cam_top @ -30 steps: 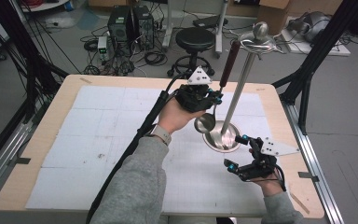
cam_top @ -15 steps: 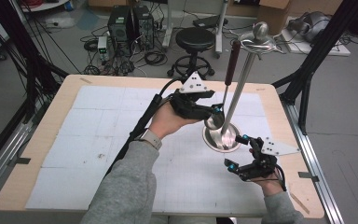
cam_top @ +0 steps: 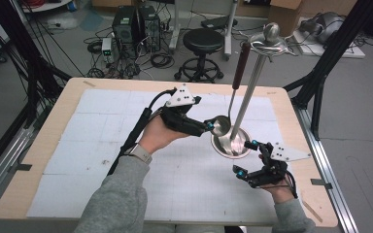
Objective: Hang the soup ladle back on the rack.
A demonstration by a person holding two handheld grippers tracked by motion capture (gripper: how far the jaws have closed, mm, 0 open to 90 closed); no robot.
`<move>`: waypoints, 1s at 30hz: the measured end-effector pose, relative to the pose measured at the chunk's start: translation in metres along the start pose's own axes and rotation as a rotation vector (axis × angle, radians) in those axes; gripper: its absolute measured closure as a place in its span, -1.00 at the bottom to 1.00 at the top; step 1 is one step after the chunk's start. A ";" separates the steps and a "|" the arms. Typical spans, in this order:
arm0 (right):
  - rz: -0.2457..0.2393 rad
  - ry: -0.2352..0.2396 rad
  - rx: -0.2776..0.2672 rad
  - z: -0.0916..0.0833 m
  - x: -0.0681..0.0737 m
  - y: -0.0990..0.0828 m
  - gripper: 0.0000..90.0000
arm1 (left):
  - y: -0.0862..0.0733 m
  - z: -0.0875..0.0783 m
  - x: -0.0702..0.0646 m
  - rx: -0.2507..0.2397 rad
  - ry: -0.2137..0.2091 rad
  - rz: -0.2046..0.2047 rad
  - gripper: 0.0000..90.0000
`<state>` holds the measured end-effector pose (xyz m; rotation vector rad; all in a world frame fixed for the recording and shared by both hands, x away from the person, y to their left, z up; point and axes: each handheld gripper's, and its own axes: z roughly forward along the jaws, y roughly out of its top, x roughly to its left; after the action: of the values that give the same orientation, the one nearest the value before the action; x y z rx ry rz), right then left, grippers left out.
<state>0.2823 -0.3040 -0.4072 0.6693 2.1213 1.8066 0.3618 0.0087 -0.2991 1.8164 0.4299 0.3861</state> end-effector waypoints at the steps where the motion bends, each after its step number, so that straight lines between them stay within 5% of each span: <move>1: 0.003 0.003 0.003 0.000 0.000 0.000 -0.99 | -0.003 -0.002 0.002 -0.006 0.001 -0.001 -0.75; 6: -0.004 0.003 0.010 -0.001 0.002 0.000 -0.99 | -0.010 -0.012 0.007 -0.022 0.029 -0.019 -0.96; 15: -0.007 -0.004 0.019 -0.002 0.003 -0.001 -0.99 | -0.025 -0.036 0.012 -0.059 0.052 -0.028 -0.96; 30: -0.003 -0.004 0.021 0.001 0.001 -0.002 -0.99 | -0.077 -0.084 0.013 -0.120 0.084 -0.054 -0.96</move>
<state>0.2820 -0.3026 -0.4091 0.6742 2.1412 1.7824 0.3269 0.1052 -0.3491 1.6731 0.5026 0.4423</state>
